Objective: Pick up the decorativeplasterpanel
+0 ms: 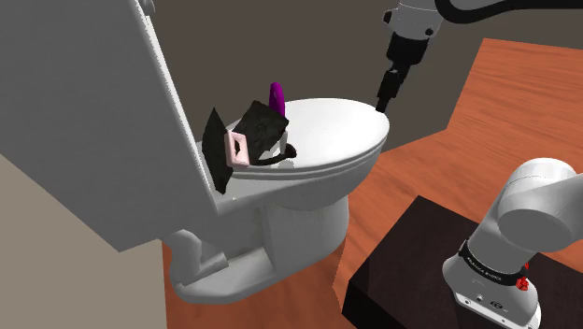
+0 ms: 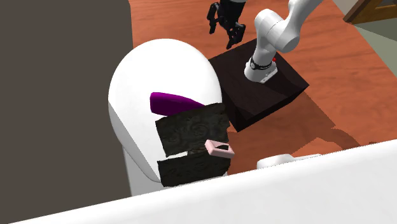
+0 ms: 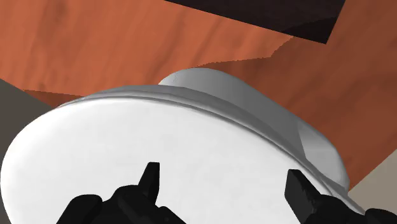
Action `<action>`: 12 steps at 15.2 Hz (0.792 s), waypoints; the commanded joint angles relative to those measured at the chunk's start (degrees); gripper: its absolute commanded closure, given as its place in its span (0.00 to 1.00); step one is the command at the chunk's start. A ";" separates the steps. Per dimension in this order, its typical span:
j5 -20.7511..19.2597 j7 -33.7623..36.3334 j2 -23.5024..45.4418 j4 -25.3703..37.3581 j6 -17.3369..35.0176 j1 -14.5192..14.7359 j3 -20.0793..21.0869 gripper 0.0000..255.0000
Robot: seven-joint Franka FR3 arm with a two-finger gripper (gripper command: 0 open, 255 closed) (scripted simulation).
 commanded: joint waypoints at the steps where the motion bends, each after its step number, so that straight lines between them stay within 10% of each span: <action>1: 0.00 0.00 0.00 0.00 0.00 0.00 0.00 0.00; 12: 20.52 13.92 16.38 8.57 8.75 2.99 0.62 0.00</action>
